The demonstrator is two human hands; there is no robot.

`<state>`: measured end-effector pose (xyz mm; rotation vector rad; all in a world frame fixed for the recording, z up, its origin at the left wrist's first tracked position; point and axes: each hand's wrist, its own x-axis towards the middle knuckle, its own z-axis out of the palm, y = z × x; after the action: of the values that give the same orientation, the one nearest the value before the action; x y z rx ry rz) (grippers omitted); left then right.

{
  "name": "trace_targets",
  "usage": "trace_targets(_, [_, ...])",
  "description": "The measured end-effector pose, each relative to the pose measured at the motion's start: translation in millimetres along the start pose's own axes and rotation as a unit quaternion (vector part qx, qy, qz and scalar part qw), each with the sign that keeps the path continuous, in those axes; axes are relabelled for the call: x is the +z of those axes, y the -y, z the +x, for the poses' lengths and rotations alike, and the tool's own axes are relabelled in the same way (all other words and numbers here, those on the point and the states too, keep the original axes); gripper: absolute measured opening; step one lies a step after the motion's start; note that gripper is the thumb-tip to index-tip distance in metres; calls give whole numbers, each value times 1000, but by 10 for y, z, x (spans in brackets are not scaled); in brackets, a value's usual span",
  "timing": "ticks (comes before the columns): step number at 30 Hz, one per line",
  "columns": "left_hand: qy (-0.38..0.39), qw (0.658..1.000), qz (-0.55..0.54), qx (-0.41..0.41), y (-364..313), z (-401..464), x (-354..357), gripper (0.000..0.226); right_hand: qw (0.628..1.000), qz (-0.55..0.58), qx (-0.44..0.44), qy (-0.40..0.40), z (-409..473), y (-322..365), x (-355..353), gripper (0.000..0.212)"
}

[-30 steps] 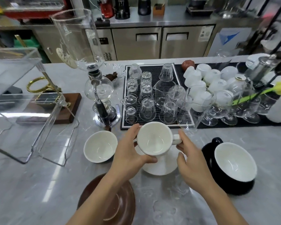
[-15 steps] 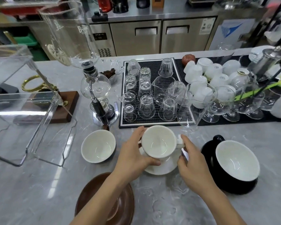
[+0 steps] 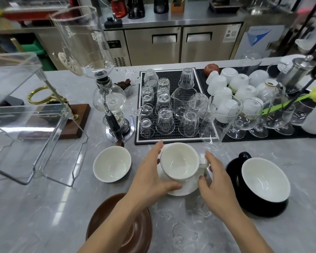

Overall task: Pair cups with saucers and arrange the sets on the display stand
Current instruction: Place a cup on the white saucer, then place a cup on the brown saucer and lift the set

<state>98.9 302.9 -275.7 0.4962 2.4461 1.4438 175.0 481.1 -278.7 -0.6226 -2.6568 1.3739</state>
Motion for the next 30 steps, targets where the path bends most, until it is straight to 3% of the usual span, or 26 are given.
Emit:
trace_targets(6, [-76, 995, -14, 67, -55, -156, -199, 101, 997, -8, -77, -28, -48, 178, -76, 67])
trace_targets(11, [-160, 982, -67, 75, -64, -335, -427, 86, 990, 7, -141, -16, -93, 447, -68, 75])
trace_targets(17, [-246, 962, -101, 63, 94, -564, -715, 78, 981, 46, -180, 55, -122, 725, 202, 84])
trace_targets(30, [-298, 952, -71, -12, 439, -875, -1002, 77, 968, 91, -196, 129, -11, 917, 733, 88])
